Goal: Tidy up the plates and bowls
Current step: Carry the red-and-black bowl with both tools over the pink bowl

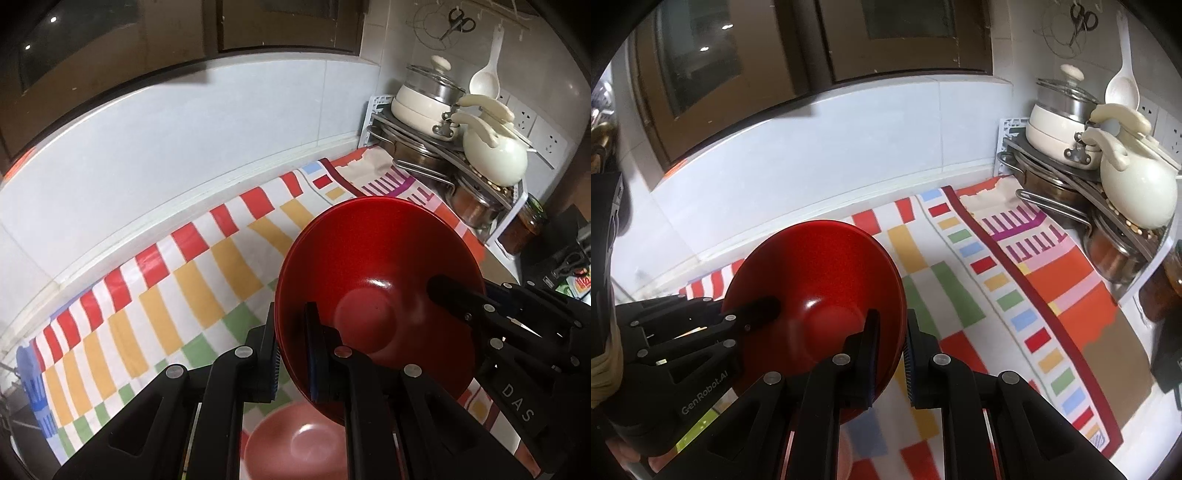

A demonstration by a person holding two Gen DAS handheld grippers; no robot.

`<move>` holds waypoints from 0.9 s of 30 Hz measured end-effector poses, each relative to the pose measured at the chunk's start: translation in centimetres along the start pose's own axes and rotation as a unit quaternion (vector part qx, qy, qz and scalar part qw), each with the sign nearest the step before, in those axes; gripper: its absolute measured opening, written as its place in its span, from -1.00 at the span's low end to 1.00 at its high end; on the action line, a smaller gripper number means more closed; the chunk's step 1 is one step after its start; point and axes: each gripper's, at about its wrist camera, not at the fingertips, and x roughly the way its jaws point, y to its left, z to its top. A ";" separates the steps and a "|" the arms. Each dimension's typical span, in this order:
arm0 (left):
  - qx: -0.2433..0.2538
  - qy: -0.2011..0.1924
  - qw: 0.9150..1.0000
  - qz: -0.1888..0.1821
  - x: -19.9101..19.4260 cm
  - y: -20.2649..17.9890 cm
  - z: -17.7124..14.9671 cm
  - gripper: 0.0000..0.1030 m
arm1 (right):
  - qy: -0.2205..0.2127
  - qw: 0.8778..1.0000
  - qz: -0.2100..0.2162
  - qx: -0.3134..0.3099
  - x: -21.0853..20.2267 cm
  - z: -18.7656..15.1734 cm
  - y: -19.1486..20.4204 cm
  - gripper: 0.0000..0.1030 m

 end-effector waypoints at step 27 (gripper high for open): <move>-0.001 0.035 0.999 -0.008 -3.4 2.5 -9.3 -0.73 | 0.044 0.999 0.000 -0.014 -3.0 -7.4 6.5 -0.74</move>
